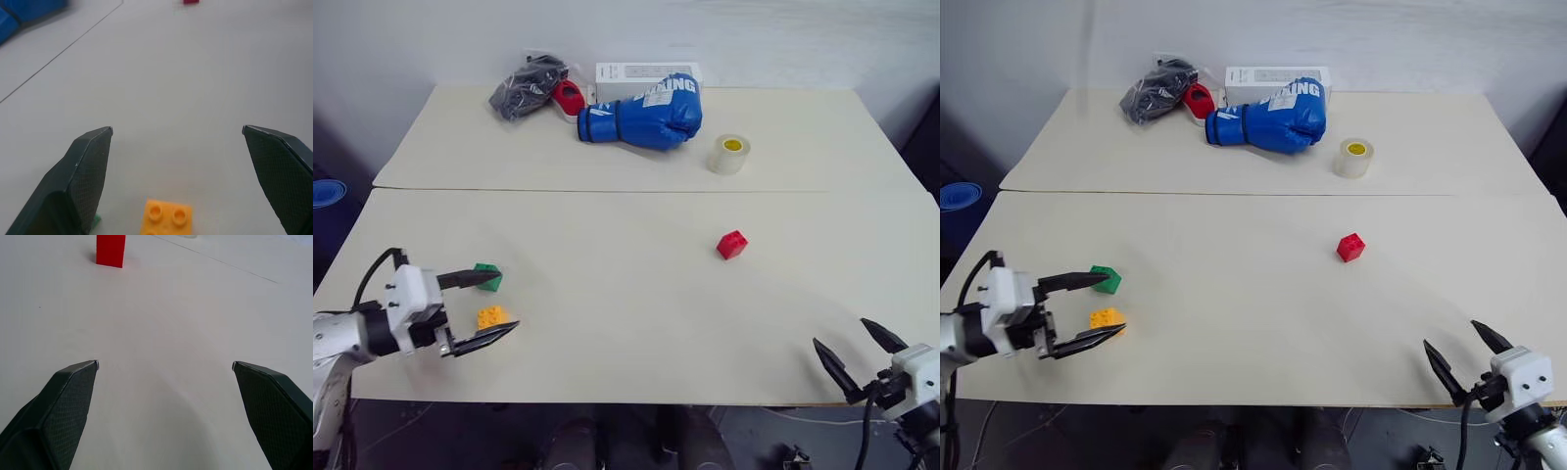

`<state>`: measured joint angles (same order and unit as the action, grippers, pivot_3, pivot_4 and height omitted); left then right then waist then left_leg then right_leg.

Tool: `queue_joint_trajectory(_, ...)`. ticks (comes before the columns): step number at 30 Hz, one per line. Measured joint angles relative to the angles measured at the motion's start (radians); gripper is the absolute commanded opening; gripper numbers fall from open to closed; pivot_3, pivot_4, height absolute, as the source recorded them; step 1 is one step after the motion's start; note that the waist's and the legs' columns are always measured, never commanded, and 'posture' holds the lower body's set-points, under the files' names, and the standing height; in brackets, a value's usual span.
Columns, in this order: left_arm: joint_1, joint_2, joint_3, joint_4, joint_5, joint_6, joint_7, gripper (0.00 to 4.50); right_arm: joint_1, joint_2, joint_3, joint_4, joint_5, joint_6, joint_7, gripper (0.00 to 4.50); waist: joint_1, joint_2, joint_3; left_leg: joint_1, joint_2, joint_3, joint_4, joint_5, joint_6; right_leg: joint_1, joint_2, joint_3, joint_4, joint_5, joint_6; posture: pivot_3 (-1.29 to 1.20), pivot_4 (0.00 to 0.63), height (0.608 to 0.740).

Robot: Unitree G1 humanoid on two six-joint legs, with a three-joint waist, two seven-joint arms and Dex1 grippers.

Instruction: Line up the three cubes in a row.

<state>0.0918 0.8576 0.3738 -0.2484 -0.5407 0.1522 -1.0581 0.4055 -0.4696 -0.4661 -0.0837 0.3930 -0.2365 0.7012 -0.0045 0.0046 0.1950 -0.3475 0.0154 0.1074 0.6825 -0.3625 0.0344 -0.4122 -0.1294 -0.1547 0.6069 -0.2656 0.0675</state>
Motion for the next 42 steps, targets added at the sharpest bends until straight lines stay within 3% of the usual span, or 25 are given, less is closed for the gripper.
queue_joint_trajectory(10,-0.134,-0.081,-0.12,-0.02,-0.008,0.088,0.044,4.48,-0.546,-0.01,0.245,-0.013,-0.055,0.354,-0.153,4.5,-0.006,0.001,0.001,-0.002,0.0,0.002,0.0,0.002,0.0,-0.004,0.001,0.001,0.006,-0.001,-0.001,0.0,0.15,0.74)
queue_joint_trajectory(17,-0.116,-0.094,-0.12,-0.038,-0.005,0.096,0.062,4.48,-0.687,-0.005,0.352,0.128,-0.107,0.435,-0.153,4.5,0.003,0.001,0.0,-0.006,-0.002,0.0,0.001,0.004,0.003,-0.004,0.0,-0.002,0.003,0.0,0.001,0.0,0.15,0.74)
queue_joint_trajectory(21,-0.112,-0.096,-0.12,-0.058,-0.002,0.096,0.071,4.5,-0.72,0.022,0.375,0.198,-0.13,0.434,-0.161,3.62,0.0,0.001,0.0,-0.006,-0.002,0.0,0.002,0.005,0.002,-0.004,0.0,-0.002,0.004,0.0,0.001,0.0,0.15,0.74)
queue_joint_trajectory(27,-0.107,-0.097,-0.12,-0.058,0.0,0.096,0.084,4.5,-0.749,0.039,0.376,0.228,-0.136,0.421,-0.147,1.5,-0.001,0.001,0.001,-0.006,-0.002,0.0,0.001,0.005,0.002,-0.004,0.0,-0.002,0.004,0.0,0.001,0.0,0.15,0.74)
queue_joint_trajectory(29,-0.105,-0.097,-0.12,-0.058,0.001,0.096,0.087,4.5,-0.753,0.036,0.376,0.242,-0.136,0.408,-0.123,1.5,-0.001,0.001,0.001,-0.006,-0.002,0.0,0.001,0.005,0.002,-0.004,0.0,-0.002,0.004,0.0,0.001,0.0,0.15,0.74)
queue_joint_trajectory(31,-0.111,-0.097,-0.12,-0.058,0.005,0.095,0.089,4.5,-0.771,0.012,0.378,0.269,-0.122,0.388,-0.042,1.5,-0.001,0.001,0.001,-0.006,-0.002,0.0,0.001,0.005,0.002,-0.004,0.0,-0.002,0.004,0.0,0.001,0.0,0.15,0.74)
queue_joint_trajectory(38,-0.08,-0.081,-0.117,-0.06,-0.005,0.11,0.053,4.5,-0.817,-0.178,0.453,0.241,0.0,0.159,0.598,1.5,0.001,0.0,0.0,-0.005,-0.001,-0.002,0.001,0.005,0.002,-0.001,0.001,-0.004,0.001,0.0,0.001,0.0,0.15,0.74)
queue_joint_trajectory(42,-0.094,-0.072,-0.117,-0.053,-0.005,0.117,0.038,4.5,-0.805,-0.191,0.528,0.32,-0.012,0.065,0.791,1.5,0.002,0.0,0.001,-0.005,-0.002,-0.002,0.002,0.005,0.003,-0.001,0.0,-0.004,0.003,0.001,0.001,0.0,0.15,0.74)
